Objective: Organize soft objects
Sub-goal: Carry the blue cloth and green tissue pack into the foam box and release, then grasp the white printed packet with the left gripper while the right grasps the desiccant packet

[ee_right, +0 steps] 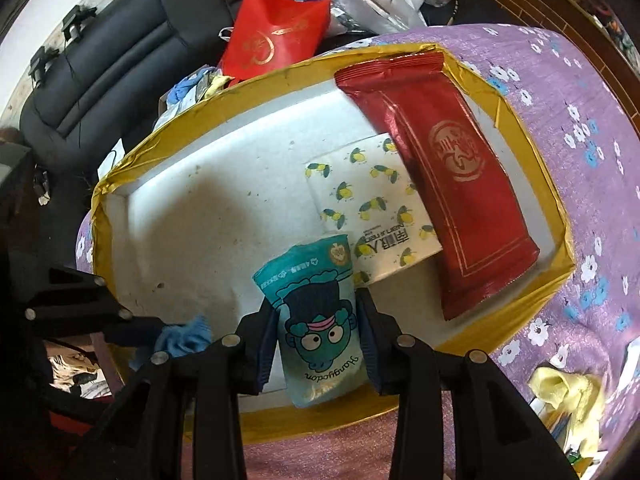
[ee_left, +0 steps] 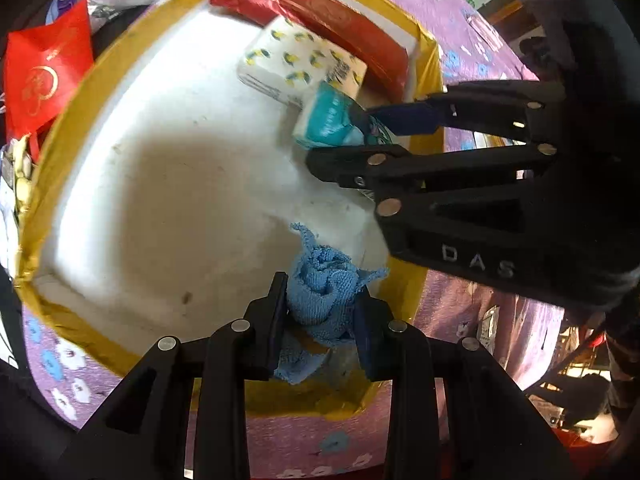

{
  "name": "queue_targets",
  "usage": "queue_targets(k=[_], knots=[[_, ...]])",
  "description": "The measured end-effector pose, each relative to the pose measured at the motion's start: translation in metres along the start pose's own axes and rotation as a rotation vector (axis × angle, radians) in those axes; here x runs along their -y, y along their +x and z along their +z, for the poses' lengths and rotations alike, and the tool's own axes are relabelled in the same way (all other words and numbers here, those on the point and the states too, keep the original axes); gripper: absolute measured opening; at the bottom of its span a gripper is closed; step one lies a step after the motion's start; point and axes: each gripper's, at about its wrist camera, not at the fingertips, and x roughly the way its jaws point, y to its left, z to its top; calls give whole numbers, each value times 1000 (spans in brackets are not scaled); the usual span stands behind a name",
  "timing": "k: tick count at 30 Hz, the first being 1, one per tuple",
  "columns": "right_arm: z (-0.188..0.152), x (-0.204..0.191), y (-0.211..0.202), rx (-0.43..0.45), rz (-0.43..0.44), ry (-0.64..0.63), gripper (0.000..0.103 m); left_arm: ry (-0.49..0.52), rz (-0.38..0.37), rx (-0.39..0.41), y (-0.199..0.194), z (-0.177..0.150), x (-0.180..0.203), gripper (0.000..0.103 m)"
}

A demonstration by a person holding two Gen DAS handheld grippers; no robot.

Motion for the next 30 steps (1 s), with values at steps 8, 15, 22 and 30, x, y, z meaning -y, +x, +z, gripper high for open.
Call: queue_targets(k=[8,15,22,30], knots=[[-2,5,-1,4,33,30,58,-64,-40,21,-5,-3,-8,57],[-14,14,-24,46,85,83,61,-63,-19,43,-22,-10,-3,61],[-40,20,-65,111,123,126,69,-45,10,58,-43,-22,14,61],[-98,36,-92,114,153,275,74,-16,30,85,-59,-36,37,61]])
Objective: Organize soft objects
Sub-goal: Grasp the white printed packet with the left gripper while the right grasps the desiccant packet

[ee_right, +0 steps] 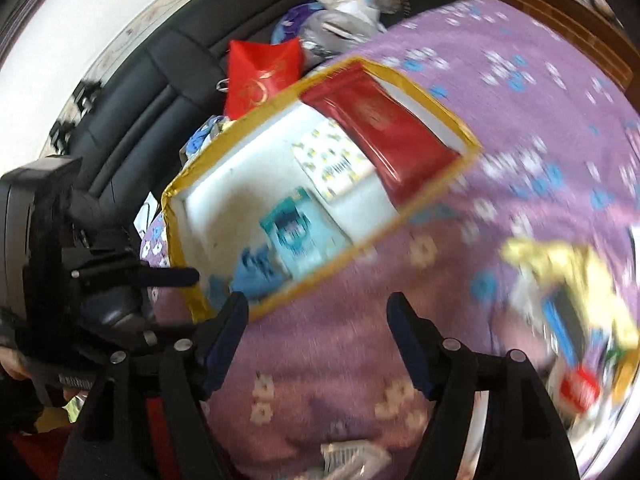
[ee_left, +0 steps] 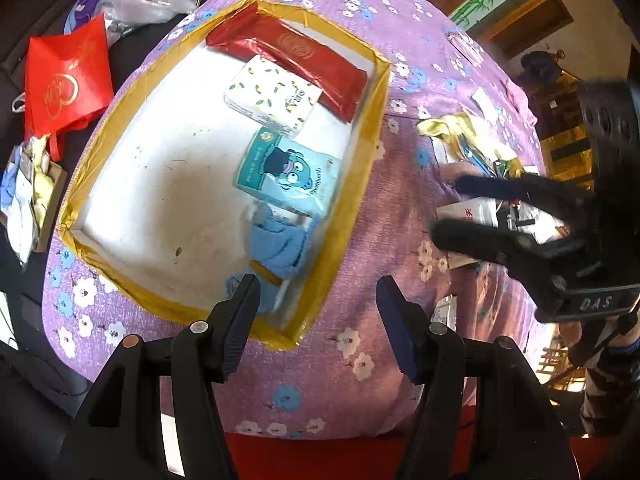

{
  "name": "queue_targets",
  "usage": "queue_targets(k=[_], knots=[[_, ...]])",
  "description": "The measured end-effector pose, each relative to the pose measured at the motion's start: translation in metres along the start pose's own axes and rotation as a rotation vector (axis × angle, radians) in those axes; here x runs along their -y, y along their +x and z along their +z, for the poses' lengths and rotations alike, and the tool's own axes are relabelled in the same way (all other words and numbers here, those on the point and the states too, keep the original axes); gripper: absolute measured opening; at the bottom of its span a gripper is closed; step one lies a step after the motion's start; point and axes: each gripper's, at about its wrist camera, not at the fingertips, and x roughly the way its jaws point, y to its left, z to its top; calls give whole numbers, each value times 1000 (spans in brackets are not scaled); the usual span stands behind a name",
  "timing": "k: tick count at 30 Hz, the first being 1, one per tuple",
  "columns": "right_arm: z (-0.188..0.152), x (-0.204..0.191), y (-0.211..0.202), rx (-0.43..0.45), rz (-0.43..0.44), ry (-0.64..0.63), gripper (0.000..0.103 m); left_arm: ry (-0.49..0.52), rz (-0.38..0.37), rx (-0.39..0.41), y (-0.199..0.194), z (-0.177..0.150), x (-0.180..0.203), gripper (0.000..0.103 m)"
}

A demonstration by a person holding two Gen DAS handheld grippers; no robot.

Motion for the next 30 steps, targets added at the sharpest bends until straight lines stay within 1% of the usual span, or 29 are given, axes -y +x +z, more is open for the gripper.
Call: queue_targets(k=[4,7,11,16,19,23,27,30], knots=[[-32,12,-10,-5,13,70,74,6,-4,4,-2,-5,17,61],[-58,21,-10,-23,14,116,74,10,-26,-8,2,-7,28,61],[-91,33,-8,-55,25,172,74,45,-43,-50,15,-15,55,61],[-124,52,-15,-84,4,213,74,99,-72,-129,43,-28,93,61],[-139,67,-21,-94,-25,233,75,137,-76,-179,64,-38,114,61],[-158,90,-31,-97,-66,268,75,163,-76,-221,86,-50,135,61],[-173,107,-40,-91,-79,299,75,170,-55,-236,100,-57,144,61],[-182,115,-45,-86,-82,304,75,167,-33,-224,108,-58,147,61]])
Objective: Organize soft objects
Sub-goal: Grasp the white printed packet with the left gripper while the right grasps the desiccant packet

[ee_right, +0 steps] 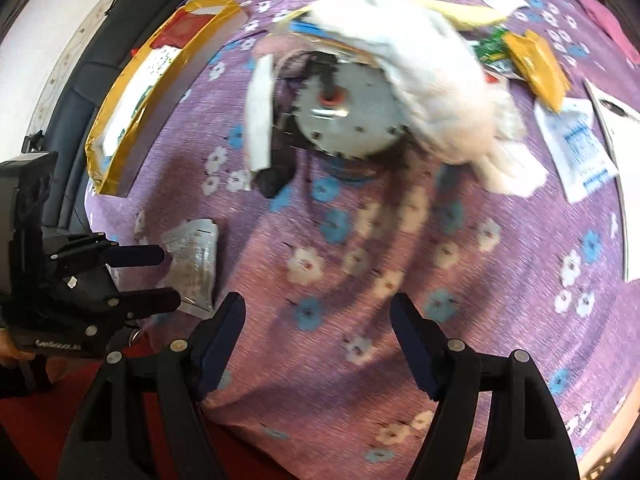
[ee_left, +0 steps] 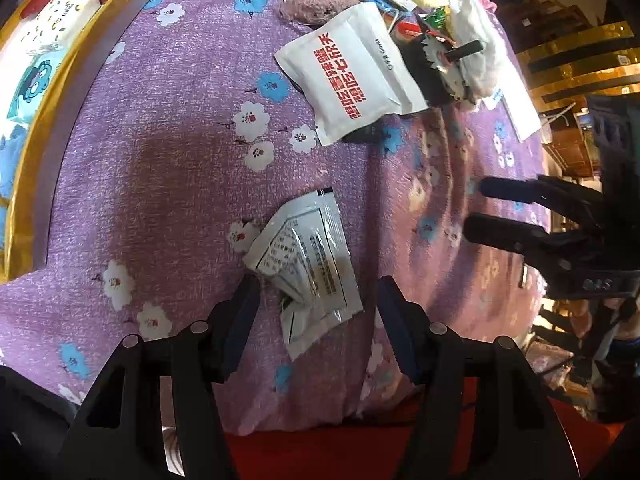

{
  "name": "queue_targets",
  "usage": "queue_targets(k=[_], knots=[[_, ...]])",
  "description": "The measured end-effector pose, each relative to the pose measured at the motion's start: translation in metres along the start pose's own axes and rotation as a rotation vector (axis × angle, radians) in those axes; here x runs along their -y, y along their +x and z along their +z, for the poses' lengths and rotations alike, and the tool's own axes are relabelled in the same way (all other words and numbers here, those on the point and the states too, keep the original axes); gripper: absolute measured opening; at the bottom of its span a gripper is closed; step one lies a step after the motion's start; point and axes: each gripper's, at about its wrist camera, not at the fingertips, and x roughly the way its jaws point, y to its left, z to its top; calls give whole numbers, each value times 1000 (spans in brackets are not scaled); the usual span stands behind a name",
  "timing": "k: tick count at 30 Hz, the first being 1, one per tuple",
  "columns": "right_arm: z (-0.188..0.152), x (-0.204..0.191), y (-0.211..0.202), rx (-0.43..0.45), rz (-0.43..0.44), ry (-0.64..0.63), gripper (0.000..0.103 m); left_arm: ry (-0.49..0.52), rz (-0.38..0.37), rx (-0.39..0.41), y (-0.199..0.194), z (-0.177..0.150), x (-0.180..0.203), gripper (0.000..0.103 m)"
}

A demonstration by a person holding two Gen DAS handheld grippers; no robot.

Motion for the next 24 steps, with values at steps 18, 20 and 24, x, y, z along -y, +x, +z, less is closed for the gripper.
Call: queue_targets(k=[18,20,24], knots=[[15,88,-42,63,-168,63,75,7,83,87,2,6,-12,20],[24,101,-50,78,-203,74,75,-35,83,100,-5,10,-28,20],[42,121,-54,87,-248,96,75,-78,49,105,-11,10,-48,20]])
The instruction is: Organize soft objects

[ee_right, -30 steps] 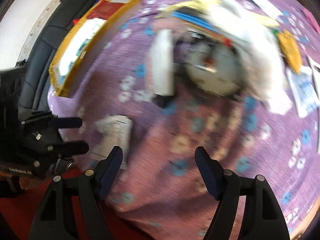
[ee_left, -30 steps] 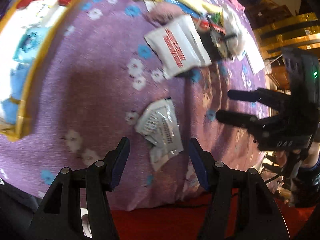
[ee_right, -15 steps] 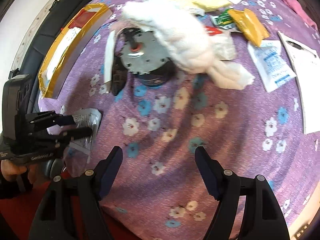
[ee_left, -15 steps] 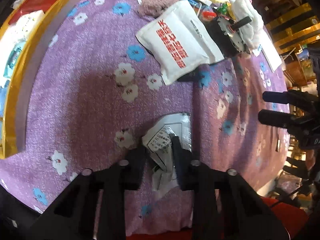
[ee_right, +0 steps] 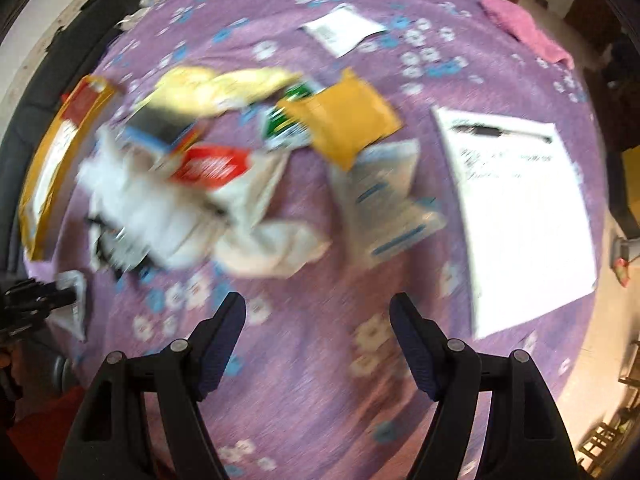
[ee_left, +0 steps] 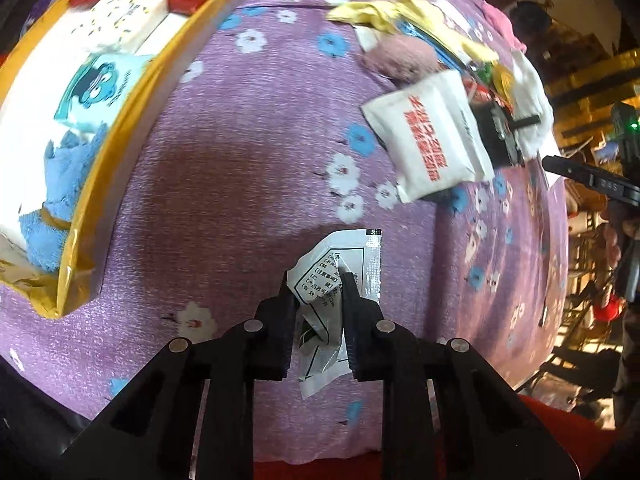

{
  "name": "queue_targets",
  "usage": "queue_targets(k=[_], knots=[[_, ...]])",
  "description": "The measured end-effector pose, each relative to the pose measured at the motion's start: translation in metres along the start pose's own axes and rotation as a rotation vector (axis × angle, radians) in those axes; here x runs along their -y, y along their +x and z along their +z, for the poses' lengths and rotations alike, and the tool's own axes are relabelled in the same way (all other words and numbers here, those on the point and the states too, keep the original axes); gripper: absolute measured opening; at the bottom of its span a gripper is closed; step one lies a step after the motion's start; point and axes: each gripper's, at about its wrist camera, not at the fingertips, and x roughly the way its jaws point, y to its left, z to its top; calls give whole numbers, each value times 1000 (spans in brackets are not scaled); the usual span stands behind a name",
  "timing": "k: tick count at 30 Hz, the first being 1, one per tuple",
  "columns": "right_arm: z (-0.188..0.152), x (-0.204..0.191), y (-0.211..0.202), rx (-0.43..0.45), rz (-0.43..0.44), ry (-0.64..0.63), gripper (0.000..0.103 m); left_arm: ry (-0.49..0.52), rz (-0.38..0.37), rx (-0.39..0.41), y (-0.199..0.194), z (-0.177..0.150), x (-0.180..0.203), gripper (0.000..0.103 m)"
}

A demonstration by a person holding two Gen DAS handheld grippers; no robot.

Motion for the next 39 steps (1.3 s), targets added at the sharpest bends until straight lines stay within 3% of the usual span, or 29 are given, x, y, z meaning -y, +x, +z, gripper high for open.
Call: queue_targets(k=[7,13,16,22,25,27,29,39], knots=[[36,-1,24,-23,-65,-27,75,-6,-7,-6,7,-5,-2,20],[59,-5,48,-46,-191,-71,74,-25,-34,-22,5,-3,-8,21],[67,-6,54,-50,-235,-82,65,-32,-41,-27,4,-3,-11,22],[76,0,60,-49,-214,-95,65,-29,-33,-40,1,-5,-12,22],[75,6,61,-55,-216,-110,65,-31,-33,-40,0,-6,-12,27],[83,16,68,-59,-235,-113,48,-38,-35,-41,0,-7,-14,28],[82,20,65,-53,-241,-110,38,-46,-40,-41,-1,-9,-16,28],[65,35,48,-63,-92,-81,33,-45,-47,-37,-3,-12,-14,28]])
